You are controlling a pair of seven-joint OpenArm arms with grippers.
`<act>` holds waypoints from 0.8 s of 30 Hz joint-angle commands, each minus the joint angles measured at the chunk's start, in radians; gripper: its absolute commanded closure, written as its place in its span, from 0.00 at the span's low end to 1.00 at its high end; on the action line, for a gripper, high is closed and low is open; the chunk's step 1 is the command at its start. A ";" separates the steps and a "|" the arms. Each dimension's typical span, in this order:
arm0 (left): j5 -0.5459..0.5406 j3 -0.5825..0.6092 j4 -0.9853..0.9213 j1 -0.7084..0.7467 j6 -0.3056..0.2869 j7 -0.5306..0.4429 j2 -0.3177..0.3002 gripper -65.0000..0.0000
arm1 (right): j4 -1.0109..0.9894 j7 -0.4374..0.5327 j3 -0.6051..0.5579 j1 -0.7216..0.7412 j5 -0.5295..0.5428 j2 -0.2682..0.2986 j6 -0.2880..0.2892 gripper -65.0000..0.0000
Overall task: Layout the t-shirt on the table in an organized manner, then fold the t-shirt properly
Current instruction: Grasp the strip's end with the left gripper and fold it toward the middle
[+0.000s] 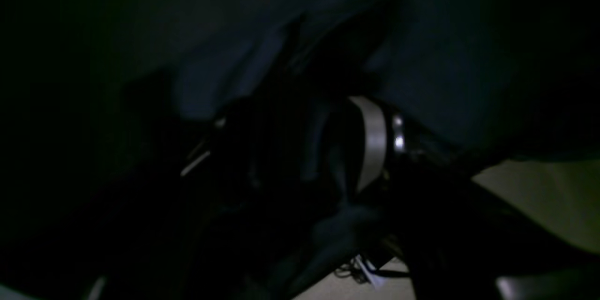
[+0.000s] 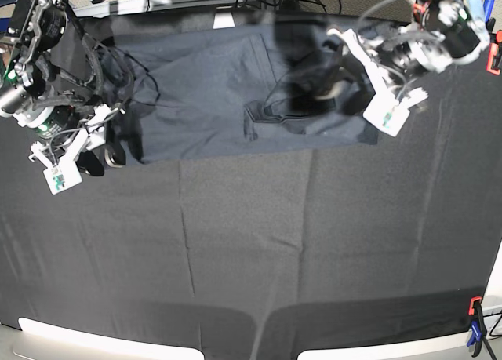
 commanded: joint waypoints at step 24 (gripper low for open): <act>-0.489 0.000 0.018 0.005 -0.015 -0.117 -0.003 1.00 | 0.016 0.019 0.005 0.014 0.011 0.014 0.002 0.61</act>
